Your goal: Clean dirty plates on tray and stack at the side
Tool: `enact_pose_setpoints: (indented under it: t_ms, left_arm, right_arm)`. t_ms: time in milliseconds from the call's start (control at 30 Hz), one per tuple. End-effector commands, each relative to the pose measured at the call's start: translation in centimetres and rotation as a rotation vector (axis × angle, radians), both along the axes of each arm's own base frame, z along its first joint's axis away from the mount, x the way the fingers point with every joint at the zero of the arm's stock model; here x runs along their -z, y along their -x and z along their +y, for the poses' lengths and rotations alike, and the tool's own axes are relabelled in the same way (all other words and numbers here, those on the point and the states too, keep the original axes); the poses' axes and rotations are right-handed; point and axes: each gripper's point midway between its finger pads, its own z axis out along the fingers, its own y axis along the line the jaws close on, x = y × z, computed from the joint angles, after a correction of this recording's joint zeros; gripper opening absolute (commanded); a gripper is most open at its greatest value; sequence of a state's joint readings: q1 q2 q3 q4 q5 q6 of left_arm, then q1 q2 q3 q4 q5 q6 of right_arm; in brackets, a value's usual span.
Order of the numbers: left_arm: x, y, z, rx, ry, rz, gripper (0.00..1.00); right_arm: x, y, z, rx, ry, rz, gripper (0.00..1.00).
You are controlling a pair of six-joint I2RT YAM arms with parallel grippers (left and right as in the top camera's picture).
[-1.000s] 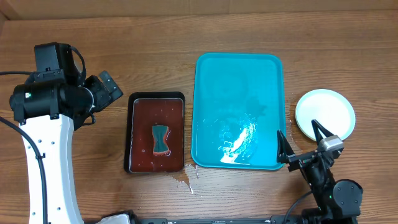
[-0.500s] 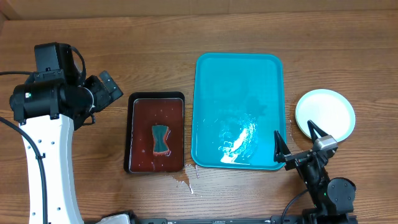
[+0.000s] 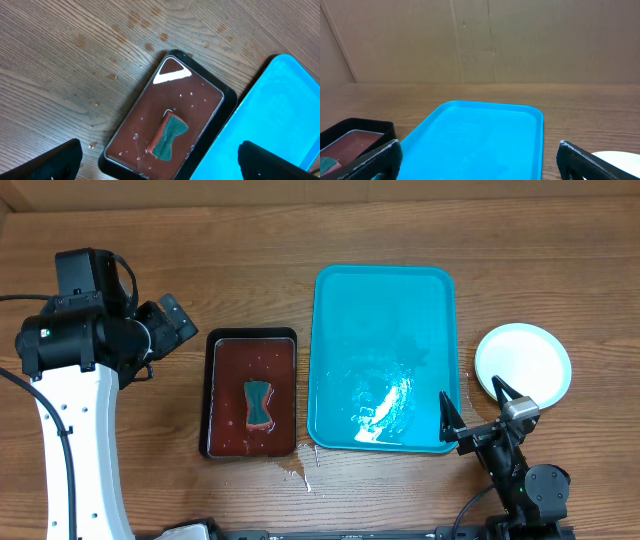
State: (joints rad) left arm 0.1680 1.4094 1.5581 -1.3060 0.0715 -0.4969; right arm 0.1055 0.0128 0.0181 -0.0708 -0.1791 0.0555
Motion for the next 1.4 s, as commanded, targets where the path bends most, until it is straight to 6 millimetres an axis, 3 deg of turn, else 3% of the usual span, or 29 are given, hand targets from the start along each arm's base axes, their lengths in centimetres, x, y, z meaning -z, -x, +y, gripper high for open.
enact_pose_setpoints:
  t_ms: [0,200,333,467,600,733,867,1000,1200,1367]
  left_arm:
    - [-0.6,-0.2,0.2,0.010,-0.012,-0.017,1.00]
    - [-0.5,-0.2,0.0,0.020,-0.018,-0.015,1.00]
    - [-0.5,1.4,1.3,0.035,-0.117,0.035,1.00]
    - [-2.0,2.3,1.5,0.029,-0.157,-0.013,1.00]
    - [-5.4,1.6,0.9,0.069,-0.224,-0.227,1.00]
    - [-9.6,0.2,-1.8,0.268,-0.302,-0.576,1.00]
    - [-11.0,1.3,-3.4,0.365,-0.361,-0.822,1.00]
    - [-10.0,3.7,-3.9,0.365,-0.383,-0.945,1.00]
    - [-6.7,7.1,-4.0,0.346,-0.413,-1.029,1.00]
    - [-3.6,8.7,-4.3,0.349,-0.423,-1.086,1.00]
  right_arm:
    - [0.2,0.0,0.0,0.001,0.000,-0.004,1.00]
    - [0.2,0.0,0.0,0.001,0.000,-0.004,1.00]
    - [0.2,0.0,0.0,0.001,0.000,-0.004,1.00]
    - [0.2,0.0,0.0,0.001,0.000,-0.004,1.00]
    - [0.2,0.0,0.0,0.001,0.000,-0.004,1.00]
    - [0.2,0.0,0.0,0.001,0.000,-0.004,1.00]
    - [0.2,0.0,0.0,0.001,0.000,-0.004,1.00]
    - [0.2,0.0,0.0,0.001,0.000,-0.004,1.00]
    - [0.2,0.0,0.0,0.001,0.000,-0.004,1.00]
    - [0.2,0.0,0.0,0.001,0.000,-0.004,1.00]
